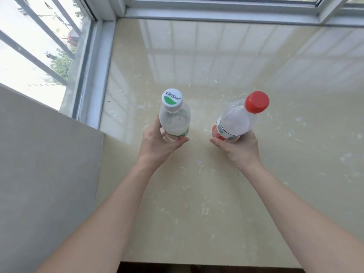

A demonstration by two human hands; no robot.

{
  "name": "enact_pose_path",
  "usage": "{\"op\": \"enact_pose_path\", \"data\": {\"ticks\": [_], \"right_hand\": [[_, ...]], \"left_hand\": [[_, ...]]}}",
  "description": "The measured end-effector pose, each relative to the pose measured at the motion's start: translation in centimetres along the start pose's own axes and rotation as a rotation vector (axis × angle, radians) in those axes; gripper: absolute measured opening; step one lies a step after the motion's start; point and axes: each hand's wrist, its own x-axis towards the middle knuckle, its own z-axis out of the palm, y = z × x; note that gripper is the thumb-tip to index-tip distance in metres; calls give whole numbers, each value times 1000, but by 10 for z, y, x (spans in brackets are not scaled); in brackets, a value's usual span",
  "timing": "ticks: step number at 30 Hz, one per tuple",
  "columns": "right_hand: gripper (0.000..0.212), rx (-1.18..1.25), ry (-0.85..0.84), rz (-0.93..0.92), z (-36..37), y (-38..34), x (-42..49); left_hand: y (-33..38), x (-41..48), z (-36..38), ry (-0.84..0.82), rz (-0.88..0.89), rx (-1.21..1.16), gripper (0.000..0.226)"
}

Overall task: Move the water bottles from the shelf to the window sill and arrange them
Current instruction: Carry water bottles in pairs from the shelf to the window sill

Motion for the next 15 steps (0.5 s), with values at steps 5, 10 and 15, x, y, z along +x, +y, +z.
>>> {"op": "enact_pose_path", "data": {"ticks": [5, 10, 15], "right_hand": [[55, -10, 2, 31, 7, -6, -3], [55, -13, -10, 52, 7, -5, -2], [55, -17, -33, 27, 6, -6, -1]], "left_hand": [[-3, 2, 0, -3, -23, 25, 70], [-5, 2, 0, -22, -53, 78, 72], [-10, -1, 2, -34, -100, 108, 72]]}}
